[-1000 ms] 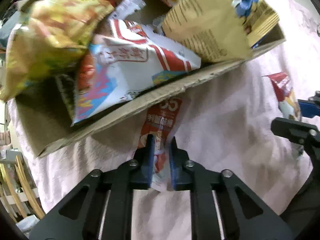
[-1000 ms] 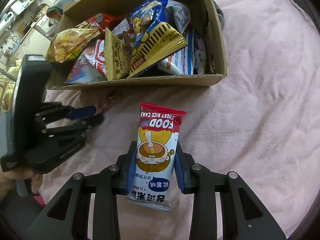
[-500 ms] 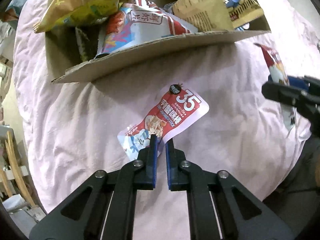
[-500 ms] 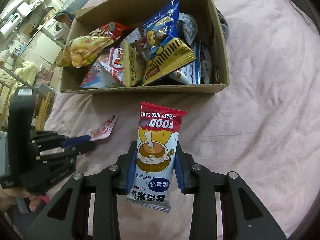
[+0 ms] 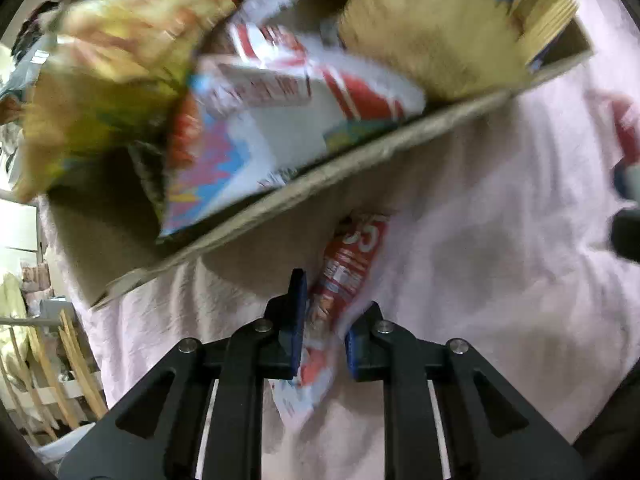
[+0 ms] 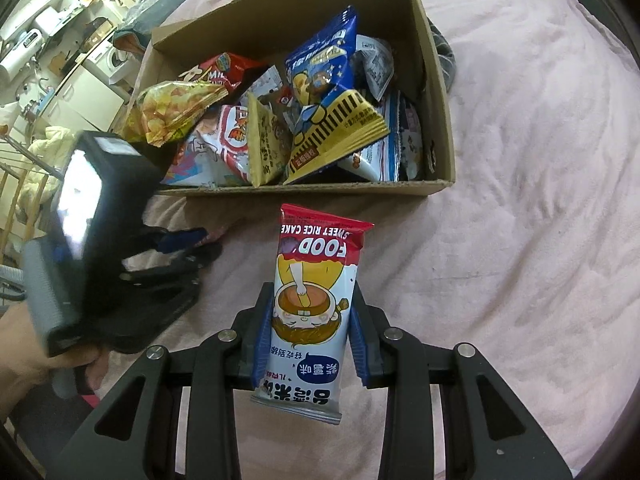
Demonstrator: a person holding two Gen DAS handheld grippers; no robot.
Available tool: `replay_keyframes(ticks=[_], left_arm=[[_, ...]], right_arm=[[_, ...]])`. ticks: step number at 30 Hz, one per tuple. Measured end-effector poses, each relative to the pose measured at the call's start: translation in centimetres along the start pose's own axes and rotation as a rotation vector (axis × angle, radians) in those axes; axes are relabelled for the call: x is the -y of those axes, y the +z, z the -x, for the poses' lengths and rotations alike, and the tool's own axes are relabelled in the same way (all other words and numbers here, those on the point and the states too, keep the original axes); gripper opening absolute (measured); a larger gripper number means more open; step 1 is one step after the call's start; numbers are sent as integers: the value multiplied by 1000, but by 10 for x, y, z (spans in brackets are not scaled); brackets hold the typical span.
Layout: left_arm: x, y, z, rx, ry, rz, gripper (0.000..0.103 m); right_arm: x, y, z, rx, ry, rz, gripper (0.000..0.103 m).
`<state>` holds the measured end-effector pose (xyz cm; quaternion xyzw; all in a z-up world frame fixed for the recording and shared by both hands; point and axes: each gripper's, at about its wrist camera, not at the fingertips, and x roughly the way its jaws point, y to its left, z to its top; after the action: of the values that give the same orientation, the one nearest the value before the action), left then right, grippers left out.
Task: Organize snacks
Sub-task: 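Grasp the red-white wafer packet with the left tool, then carry the wafer packet and rice cake stick over the box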
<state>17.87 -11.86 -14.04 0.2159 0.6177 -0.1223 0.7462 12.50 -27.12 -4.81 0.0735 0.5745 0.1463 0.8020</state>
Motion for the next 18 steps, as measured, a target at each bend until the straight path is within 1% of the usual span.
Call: replay_keyframes(ticks=[2,5,6,11,15,18], left_arm=[[-3,-3,-4,-2,-23,23,13],[-2,-4,0,9,-34,37,9],[-6,-10,2,10,-38,45,8],[-19,-21,27,28,-102,139,7],[-37,-26,45,36,-151,217,6],[-48,-37,61,62,-178,274,6]], right_arm=[[1,1,0,0,2,-4,35],[2,0,-1,-7,9,-4,35],[1,0,-1,-9,13,-2,35],[-2,1,-1,-7,26,9,35],[-5,1,-1,-7,32,14,35],[-7,0,0,-2,40,14,35]])
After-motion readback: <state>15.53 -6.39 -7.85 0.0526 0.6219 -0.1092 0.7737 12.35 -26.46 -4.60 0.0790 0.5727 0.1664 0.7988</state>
